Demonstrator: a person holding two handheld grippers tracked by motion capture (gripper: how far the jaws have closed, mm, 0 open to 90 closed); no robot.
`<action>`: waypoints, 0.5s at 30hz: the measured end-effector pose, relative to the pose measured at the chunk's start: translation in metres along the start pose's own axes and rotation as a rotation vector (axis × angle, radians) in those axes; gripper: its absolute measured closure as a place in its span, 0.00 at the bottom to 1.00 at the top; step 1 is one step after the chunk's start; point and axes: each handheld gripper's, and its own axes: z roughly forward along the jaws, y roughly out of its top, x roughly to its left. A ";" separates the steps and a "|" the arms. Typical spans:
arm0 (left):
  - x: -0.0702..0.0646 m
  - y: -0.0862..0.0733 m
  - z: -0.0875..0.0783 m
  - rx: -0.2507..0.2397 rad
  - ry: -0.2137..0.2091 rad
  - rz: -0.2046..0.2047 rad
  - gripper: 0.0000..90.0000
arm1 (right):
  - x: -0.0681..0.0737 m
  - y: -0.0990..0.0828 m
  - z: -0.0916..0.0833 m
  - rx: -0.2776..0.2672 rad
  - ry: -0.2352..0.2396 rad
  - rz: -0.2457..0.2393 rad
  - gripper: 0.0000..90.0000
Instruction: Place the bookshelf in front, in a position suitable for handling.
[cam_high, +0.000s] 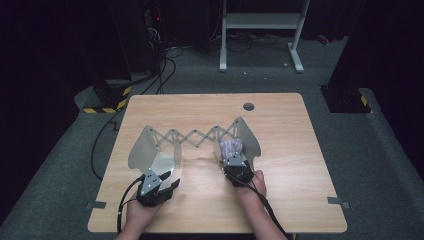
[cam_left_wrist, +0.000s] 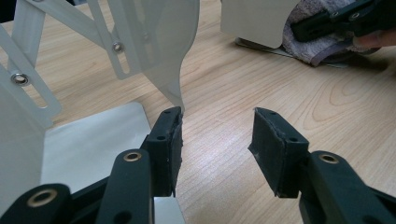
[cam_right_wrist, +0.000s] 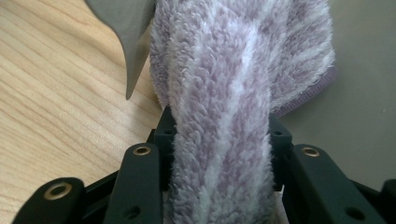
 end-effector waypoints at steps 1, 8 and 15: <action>0.000 0.000 0.000 0.000 0.000 0.000 0.59 | -0.001 0.002 -0.001 -0.004 -0.001 -0.005 0.68; 0.001 0.000 0.000 -0.002 0.000 0.002 0.59 | -0.011 0.024 -0.018 -0.076 -0.020 0.013 0.68; 0.001 0.000 0.000 -0.001 0.000 0.002 0.59 | -0.024 0.052 -0.047 -0.193 -0.043 0.036 0.68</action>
